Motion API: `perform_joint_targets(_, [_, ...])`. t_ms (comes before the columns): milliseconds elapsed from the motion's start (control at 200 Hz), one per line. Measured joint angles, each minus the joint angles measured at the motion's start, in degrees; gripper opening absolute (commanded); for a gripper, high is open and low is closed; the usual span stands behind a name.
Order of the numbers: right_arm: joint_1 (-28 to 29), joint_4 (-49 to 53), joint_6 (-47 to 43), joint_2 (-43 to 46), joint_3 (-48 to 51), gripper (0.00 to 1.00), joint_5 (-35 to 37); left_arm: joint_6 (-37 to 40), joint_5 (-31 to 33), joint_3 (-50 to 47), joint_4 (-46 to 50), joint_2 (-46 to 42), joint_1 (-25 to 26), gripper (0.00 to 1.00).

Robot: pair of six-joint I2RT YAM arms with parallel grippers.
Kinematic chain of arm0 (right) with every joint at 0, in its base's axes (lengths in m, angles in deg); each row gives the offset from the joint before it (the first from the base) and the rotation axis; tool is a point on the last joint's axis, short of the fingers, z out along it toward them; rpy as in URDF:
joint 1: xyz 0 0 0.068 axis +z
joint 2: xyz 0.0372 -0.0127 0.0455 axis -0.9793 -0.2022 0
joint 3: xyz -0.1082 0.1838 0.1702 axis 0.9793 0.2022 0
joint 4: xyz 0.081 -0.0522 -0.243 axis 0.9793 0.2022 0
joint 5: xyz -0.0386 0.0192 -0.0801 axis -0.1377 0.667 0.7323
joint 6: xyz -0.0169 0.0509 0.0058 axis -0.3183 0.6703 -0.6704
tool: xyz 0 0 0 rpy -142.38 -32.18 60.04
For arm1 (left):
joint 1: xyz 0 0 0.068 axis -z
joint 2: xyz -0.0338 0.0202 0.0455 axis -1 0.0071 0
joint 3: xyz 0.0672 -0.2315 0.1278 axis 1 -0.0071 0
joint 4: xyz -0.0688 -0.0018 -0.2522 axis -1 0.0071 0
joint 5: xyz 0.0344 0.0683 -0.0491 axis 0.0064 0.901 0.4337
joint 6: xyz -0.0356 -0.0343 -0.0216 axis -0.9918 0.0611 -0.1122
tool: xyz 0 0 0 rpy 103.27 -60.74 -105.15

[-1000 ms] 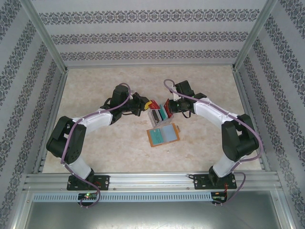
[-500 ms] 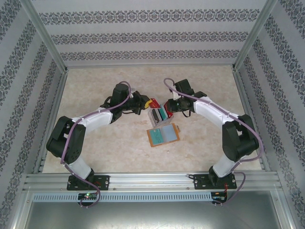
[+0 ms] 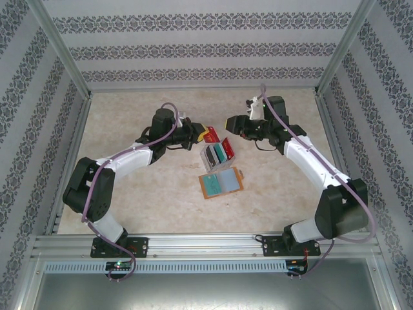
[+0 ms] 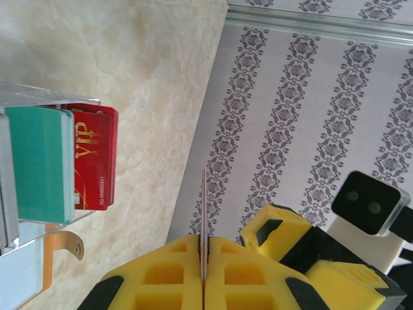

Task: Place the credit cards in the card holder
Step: Place the credit card in the storage box.

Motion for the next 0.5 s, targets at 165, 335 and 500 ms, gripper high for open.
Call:
perform_joint_targets(165, [0.0, -3.0, 3.7, -2.4, 0.0, 0.48, -6.0, 0.7, -2.1, 0.2, -4.2, 0.0, 0.0, 0.0])
perform_joint_targets(335, [0.0, -3.8, 5.4, -4.5, 0.0, 0.47, -9.6, 0.7, -2.6, 0.4, -7.5, 0.0, 0.0, 0.0])
perform_joint_targets(500, [1.0, -6.2, 6.8, -5.9, 0.0, 0.44, -12.5, 0.7, -3.8, 0.4, -10.8, 0.0, 0.1, 0.01])
